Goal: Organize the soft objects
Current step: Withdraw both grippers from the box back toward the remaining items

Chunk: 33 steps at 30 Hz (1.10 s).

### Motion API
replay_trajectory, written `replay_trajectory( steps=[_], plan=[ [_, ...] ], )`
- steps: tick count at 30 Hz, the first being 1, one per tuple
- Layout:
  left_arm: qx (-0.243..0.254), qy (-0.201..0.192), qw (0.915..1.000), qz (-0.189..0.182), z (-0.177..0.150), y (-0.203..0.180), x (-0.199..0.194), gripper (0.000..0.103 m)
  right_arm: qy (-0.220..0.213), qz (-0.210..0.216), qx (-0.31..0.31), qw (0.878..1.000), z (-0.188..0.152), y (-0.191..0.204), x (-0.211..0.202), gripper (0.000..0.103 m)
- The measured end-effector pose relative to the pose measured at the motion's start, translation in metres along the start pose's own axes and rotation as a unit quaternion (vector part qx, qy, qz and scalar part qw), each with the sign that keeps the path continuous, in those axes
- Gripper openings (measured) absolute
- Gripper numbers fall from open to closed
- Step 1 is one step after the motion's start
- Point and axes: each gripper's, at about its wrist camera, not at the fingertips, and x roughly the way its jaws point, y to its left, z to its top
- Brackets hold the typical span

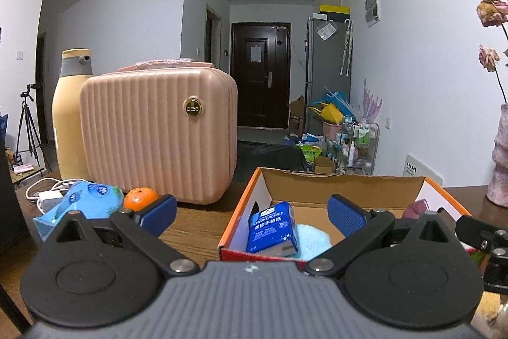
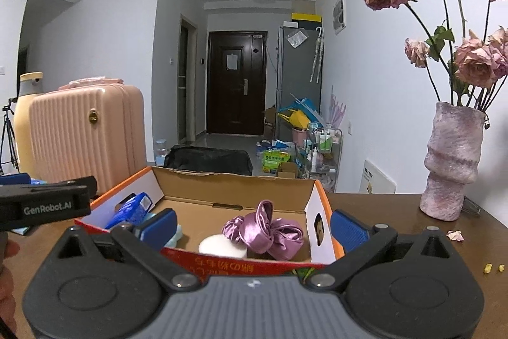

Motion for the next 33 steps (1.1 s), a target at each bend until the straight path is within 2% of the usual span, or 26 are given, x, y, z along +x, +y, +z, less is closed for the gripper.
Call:
replay_trajectory(
  steps=[19,33],
  plan=[
    [0.015,-0.006,0.9998,-0.007,-0.022,0.009,-0.059,0.103,-0.004,-0.006,-0.010,1.000,-0.032,-0.007,-0.056,0.103],
    [0.030,0.007,0.9991,-0.030,-0.041,0.015,-0.100,0.103,0.002,-0.021,-0.025,0.999,-0.051,-0.014,-0.094,0.103]
  ],
)
